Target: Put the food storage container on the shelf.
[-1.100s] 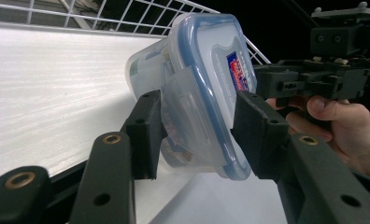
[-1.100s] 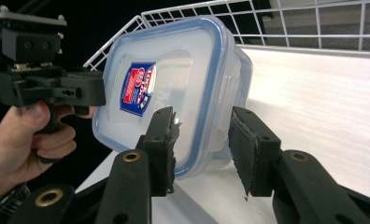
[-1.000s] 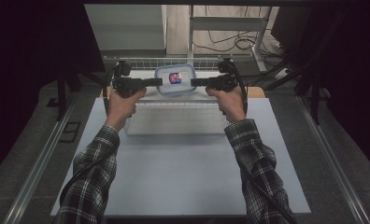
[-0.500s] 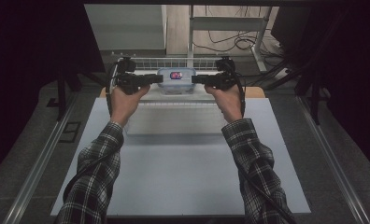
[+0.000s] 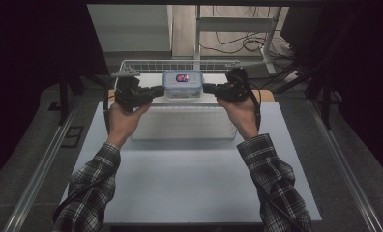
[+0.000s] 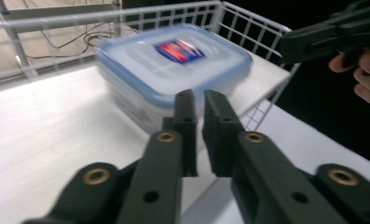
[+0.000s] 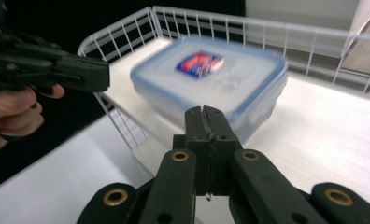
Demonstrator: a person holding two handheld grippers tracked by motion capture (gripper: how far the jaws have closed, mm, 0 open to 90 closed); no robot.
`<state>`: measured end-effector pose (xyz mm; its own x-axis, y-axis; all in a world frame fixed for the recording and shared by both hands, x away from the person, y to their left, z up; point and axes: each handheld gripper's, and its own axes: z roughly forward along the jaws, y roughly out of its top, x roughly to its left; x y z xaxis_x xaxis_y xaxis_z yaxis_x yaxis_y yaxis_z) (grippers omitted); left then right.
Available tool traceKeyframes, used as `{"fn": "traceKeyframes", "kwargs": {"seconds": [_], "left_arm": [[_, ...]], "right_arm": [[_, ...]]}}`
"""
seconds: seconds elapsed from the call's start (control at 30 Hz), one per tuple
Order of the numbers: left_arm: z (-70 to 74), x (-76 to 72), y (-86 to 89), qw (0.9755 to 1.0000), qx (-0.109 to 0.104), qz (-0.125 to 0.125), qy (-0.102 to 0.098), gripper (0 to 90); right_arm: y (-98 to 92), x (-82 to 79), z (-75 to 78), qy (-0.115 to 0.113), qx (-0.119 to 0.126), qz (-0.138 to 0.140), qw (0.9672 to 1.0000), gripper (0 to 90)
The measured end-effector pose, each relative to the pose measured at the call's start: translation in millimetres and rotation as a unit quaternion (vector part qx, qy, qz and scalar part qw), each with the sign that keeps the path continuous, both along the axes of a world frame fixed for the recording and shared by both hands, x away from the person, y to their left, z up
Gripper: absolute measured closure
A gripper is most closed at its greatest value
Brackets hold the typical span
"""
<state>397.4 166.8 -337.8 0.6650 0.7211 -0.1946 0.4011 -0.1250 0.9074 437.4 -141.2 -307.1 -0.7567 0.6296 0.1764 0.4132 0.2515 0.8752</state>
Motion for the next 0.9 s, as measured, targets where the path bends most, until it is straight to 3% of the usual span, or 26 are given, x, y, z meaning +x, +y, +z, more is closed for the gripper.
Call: {"fn": "traceKeyframes", "kwargs": {"seconds": [0.13, 0.17, 0.33, 0.57, 0.67, 0.87, 0.9], "left_arm": [[-8.0, 3.5, -5.9, 0.9999, 0.008, 0.005, 0.01, 89.8], [-11.0, 7.6, -8.2, 0.9997, 0.018, 0.01, 0.015, 89.8], [-16.3, 17.3, -11.3, 0.9994, 0.018, 0.018, 0.026, 89.9], [-17.8, 22.8, -13.8, 0.9993, 0.013, 0.026, 0.025, 89.0], [-17.1, 20.1, -13.9, 0.9995, 0.015, 0.021, 0.019, 85.4], [-18.9, 10.0, -12.9, 0.9997, 0.016, 0.018, 0.006, 69.1], [-18.9, 7.8, -12.5, 0.9997, 0.017, 0.017, 0.003, 66.1]], "right_arm": [[6.5, 0.7, -13.0, 0.009, -0.011, 0.007, 0.9999, 89.2], [10.7, 3.8, -20.5, 0.013, -0.019, 0.005, 0.9997, 89.2], [16.0, 12.2, -32.1, 0.02, -0.026, -0.003, 0.9995, 89.2], [15.3, 21.8, -34.7, 0.018, -0.026, -0.019, 0.9993, 89.2], [13.6, 22.4, -34.2, 0.018, -0.024, -0.021, 0.9994, 88.9], [13.5, 18.4, -35.5, 0.018, -0.02, -0.011, 0.9996, 82.7], [15.0, 15.7, -36.3, 0.016, -0.024, -0.006, 0.9996, 77.9]]}}
